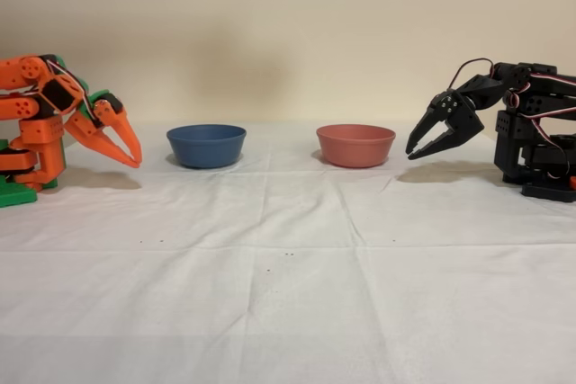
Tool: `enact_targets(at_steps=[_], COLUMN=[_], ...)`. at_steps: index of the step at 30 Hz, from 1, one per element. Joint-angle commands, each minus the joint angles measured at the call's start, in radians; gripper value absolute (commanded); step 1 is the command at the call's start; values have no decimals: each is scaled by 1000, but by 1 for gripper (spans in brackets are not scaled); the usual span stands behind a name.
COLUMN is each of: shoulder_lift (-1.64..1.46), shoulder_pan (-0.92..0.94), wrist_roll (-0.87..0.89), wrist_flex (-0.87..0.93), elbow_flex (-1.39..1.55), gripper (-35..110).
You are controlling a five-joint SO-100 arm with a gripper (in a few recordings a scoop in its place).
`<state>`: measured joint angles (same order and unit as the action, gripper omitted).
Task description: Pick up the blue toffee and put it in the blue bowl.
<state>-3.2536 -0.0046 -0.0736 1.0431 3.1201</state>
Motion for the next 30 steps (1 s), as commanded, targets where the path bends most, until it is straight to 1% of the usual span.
enact_targets(at_steps=[1, 3, 7, 12, 15, 30], shoulder_lift=[-12, -12, -12, -12, -12, -12], shoulder_pan=[-2, -8, -18, 14, 23, 23], wrist_roll=[3, -20, 0, 15, 20, 21], wrist_flex=[15, 17, 38, 40, 40, 40], elbow_flex=[-2, 5, 5, 5, 5, 5], gripper=[0, 0, 0, 0, 3, 0])
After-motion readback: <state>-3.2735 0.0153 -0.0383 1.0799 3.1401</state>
